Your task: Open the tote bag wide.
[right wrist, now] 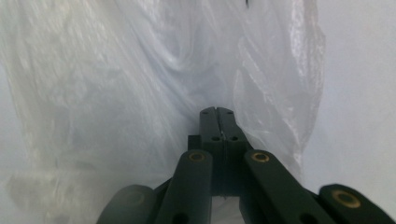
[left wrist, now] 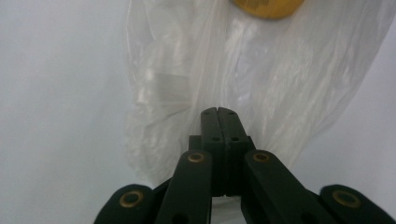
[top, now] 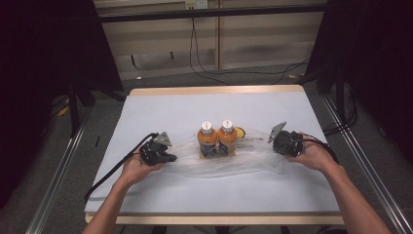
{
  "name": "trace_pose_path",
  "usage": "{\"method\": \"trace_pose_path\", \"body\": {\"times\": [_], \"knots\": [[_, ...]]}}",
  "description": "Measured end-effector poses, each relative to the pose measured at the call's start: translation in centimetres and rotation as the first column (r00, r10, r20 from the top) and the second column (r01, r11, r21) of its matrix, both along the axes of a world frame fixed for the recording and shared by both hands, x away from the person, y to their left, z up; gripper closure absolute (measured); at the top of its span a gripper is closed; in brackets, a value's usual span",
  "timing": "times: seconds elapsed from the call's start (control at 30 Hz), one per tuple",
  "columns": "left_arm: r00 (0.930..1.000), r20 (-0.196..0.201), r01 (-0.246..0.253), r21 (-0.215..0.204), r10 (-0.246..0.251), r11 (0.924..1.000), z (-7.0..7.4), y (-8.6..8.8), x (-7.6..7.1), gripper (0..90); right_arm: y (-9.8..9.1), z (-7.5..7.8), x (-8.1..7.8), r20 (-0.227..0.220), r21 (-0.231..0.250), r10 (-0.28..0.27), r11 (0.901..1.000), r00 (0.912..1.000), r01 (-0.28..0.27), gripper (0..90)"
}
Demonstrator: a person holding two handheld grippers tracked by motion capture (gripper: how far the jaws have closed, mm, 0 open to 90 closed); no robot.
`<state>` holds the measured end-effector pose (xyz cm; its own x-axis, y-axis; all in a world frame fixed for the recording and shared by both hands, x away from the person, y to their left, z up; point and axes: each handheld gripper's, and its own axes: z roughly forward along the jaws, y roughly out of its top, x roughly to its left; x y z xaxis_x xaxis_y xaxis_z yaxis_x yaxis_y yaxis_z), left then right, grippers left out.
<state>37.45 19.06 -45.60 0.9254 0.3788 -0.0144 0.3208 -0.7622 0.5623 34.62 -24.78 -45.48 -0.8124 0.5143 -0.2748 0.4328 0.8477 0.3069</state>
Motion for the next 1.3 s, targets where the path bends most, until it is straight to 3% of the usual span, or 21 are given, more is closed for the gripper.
{"method": "trace_pose_path", "body": {"times": [0.03,0.17,0.37,0.5,0.53,0.6,0.63,0.7,0.73,0.8,0.83,0.9,0.93,0.97,1.0,1.03,1.13,1.2,1.23,1.27,1.3], "knots": [[0.9997,-0.002,-0.025,-0.048,0.024,0.9986,0.1,-0.1,-0.1,90.0,-0.1,0.1,0.1,0.015,0.021,0.005,0.9998,0.9999,-0.005,90.0],[0.9992,-0.002,-0.041,-0.143,0.041,0.9888,0.6,-0.2,-0.7,90.0,0.2,0.7,-0.3,0.024,0.11,-0.012,0.9939,0.9996,0.009,90.0],[0.9986,0.007,-0.05,-0.219,0.052,0.9744,1.4,-0.3,-1.2,90.0,0.5,1.8,-0.5,0.065,0.247,-0.015,0.9691,0.9978,-0.001,90.0],[0.9993,0.021,-0.026,-0.226,0.031,0.9739,2.0,-0.9,-1.6,90.0,0.9,2.6,-0.5,0.082,0.315,-0.027,0.9489,0.9963,0.0,90.0],[0.9993,0.02,-0.027,-0.246,0.033,0.9688,2.3,-1.3,-1.8,90.0,1.0,2.8,-0.4,0.082,0.323,-0.028,0.9462,0.9962,0.0,90.0],[0.9992,0.027,-0.021,-0.264,0.029,0.9643,2.8,-1.8,-2.0,90.0,1.2,3.1,-0.2,0.082,0.376,-0.025,0.9266,0.9963,-0.007,90.0],[0.9988,0.034,-0.026,-0.264,0.036,0.9642,3.1,-2.0,-2.1,90.0,1.5,3.3,-0.1,0.083,0.388,-0.031,0.9215,0.9961,-0.004,90.0],[0.9987,0.034,-0.027,-0.288,0.039,0.9571,3.3,-2.7,-2.4,90.0,2.0,3.5,0.2,0.085,0.409,-0.027,0.9123,0.996,-0.01,90.0],[0.9986,0.037,-0.025,-0.292,0.037,0.9562,3.2,-3.0,-2.5,90.0,2.3,3.5,0.4,0.087,0.432,-0.018,0.9018,0.9961,-0.021,90.0],[0.9986,0.046,-0.013,-0.27,0.027,0.9629,2.9,-4.0,-2.8,90.0,2.7,3.6,0.6,0.077,0.454,-0.014,0.8908,0.9969,-0.022,90.0],[0.999,0.038,-0.014,-0.281,0.026,0.9595,2.6,-4.5,-2.9,90.0,3.0,3.6,0.8,0.082,0.446,-0.008,0.8944,0.9966,-0.029,90.0],[0.9988,0.043,-0.012,-0.262,0.024,0.9651,2.2,-5.6,-2.8,90.0,3.8,3.5,1.1,0.077,0.451,0.009,0.8914,0.997,-0.043,90.0],[0.9991,0.036,-0.013,-0.273,0.024,0.9618,2.0,-5.9,-2.8,90.0,4.3,3.5,1.3,0.08,0.44,0.012,0.8968,0.9968,-0.046,90.0],[0.9992,0.03,-0.017,-0.286,0.026,0.9579,1.8,-6.3,-2.7,90.0,4.6,3.4,1.5,0.081,0.443,0.021,0.895,0.9965,-0.054,90.0],[0.9992,0.025,-0.021,-0.277,0.029,0.9608,1.7,-6.6,-2.6,90.0,5.0,3.3,1.7,0.075,0.443,0.033,0.8943,0.9966,-0.064,90.0],[0.9992,0.025,-0.021,-0.291,0.03,0.9564,1.4,-6.9,-2.5,90.0,5.4,3.2,2.0,0.066,0.44,0.034,0.8958,0.9972,-0.06,90.0],[0.9996,0.015,-0.017,-0.272,0.022,0.962,0.9,-7.5,-2.6,90.0,5.8,2.8,2.7,0.049,0.435,0.034,0.899,0.9982,-0.052,90.0],[0.9998,0.018,-0.007,-0.273,0.013,0.962,0.3,-8.0,-2.8,90.0,6.1,2.4,3.2,0.034,0.458,0.045,0.8872,0.9984,-0.056,90.0],[0.9998,0.016,-0.007,-0.286,0.012,0.9582,0.0,-8.2,-2.8,90.0,6.5,2.2,3.3,0.026,0.454,0.043,0.8896,0.9987,-0.05,90.0],[0.9998,0.018,-0.003,-0.264,0.008,0.9646,-0.1,-8.3,-2.9,90.0,6.7,2.0,3.5,0.029,0.458,0.059,0.8865,0.9979,-0.065,90.0],[0.9998,0.019,-0.006,-0.273,0.011,0.9621,-0.5,-8.6,-2.9,90.0,7.0,1.7,3.6,0.021,0.459,0.059,0.8861,0.998,-0.062,90.0]]}}
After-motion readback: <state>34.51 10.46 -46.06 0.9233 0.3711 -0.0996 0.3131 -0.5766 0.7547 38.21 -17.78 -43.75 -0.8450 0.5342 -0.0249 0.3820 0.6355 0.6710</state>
